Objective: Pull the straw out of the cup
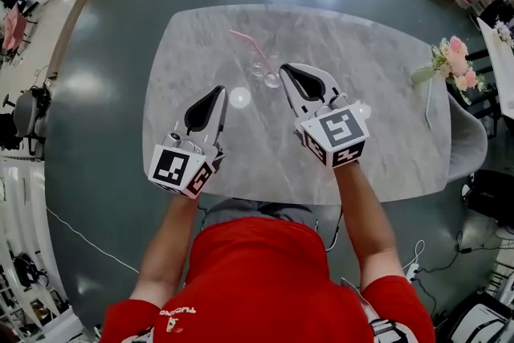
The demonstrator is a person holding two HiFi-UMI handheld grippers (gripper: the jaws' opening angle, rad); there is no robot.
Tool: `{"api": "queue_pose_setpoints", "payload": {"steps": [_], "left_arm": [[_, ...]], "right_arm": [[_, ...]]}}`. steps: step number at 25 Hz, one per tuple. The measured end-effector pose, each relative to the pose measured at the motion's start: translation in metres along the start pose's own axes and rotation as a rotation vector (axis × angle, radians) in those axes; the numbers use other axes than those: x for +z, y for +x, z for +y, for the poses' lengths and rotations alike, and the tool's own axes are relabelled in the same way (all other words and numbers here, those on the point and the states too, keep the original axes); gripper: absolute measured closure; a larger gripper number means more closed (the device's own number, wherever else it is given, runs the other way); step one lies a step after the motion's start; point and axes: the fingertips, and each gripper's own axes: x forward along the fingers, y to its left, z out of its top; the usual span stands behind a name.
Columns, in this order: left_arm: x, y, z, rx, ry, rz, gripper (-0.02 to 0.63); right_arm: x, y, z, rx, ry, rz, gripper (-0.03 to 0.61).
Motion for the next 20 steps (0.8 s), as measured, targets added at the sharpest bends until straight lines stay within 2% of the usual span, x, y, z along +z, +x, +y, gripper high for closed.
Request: {"api": "queue_pose_setpoints", "payload": {"steps": [13, 15, 20], "left_arm": [[-0.026, 0.019, 0.023, -0.035, -0.004, 0.041, 0.609], [-0.027, 0.02, 0.026, -0.037, -0.005, 0.045, 0.609], [-0.031, 0.021, 0.03, -0.04, -0.01, 0.053, 0.609]], "right_arm": [[-0.053, 0.067, -0.018, 0.006, -0.078, 0.191, 0.574], [-0.058, 0.075, -0.018, 0.014, -0.084, 0.213, 0.527], [-0.07, 0.091, -0.017, 0.025, -0.114, 0.262, 0.511]]}}
